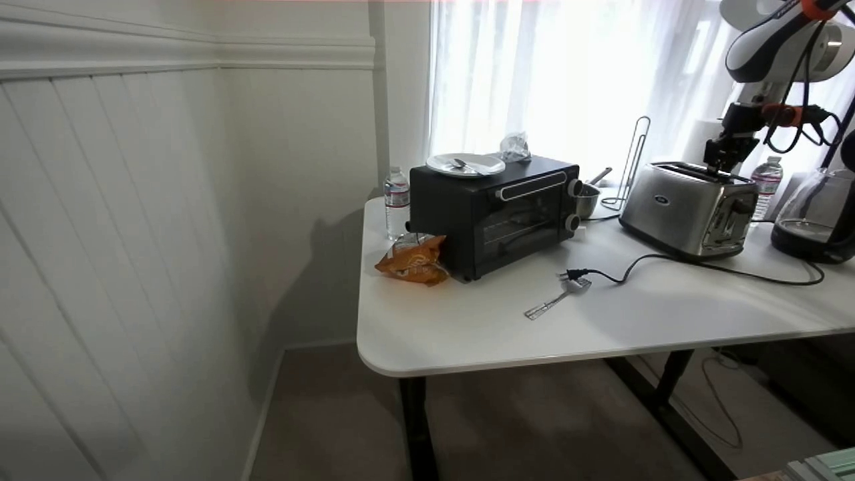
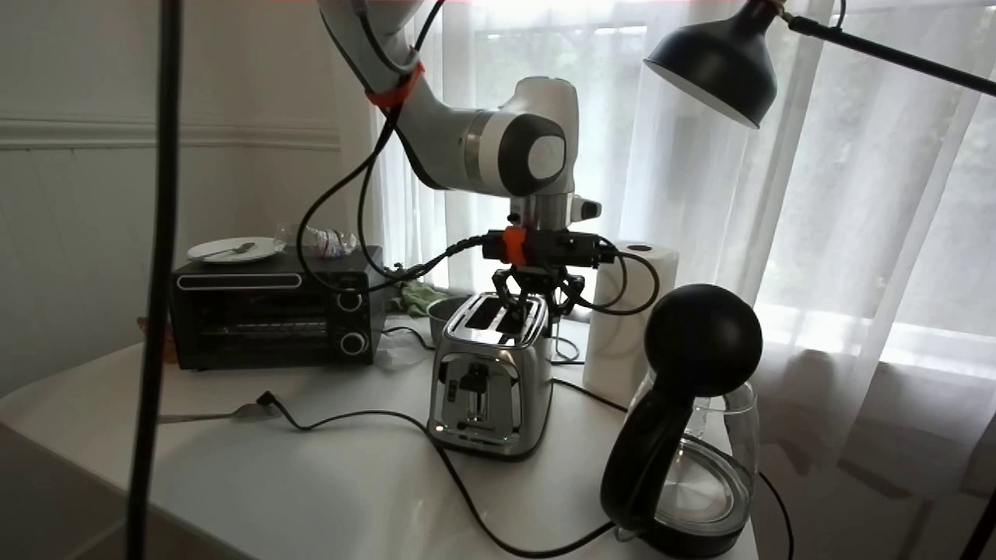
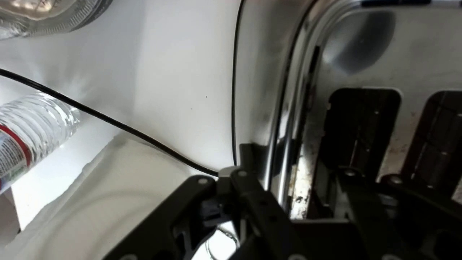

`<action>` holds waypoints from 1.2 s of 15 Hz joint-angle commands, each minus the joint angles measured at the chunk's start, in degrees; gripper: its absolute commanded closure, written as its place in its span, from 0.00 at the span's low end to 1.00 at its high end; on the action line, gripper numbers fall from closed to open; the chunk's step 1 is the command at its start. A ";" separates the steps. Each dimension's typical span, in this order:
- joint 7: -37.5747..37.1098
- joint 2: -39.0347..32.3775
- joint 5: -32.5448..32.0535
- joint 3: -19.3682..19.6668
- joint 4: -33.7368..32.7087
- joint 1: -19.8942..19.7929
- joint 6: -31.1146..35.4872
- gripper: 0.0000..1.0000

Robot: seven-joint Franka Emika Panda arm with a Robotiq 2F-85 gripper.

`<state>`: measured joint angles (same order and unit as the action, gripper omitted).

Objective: Slide the toaster to the left of the table

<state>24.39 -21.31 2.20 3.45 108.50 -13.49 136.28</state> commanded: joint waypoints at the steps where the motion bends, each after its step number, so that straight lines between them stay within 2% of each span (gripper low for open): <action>1: 6.27 3.20 3.78 -3.39 1.58 -0.67 -1.57 0.84; 4: 7.41 3.76 3.23 -4.59 2.00 0.33 -1.94 0.84; 10: 4.89 4.04 2.48 -6.11 1.68 2.94 -2.95 0.84; 18: -2.96 2.40 2.02 -5.71 -1.07 6.02 -2.23 0.84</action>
<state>24.30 -20.64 2.93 -2.50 109.18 -8.10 135.80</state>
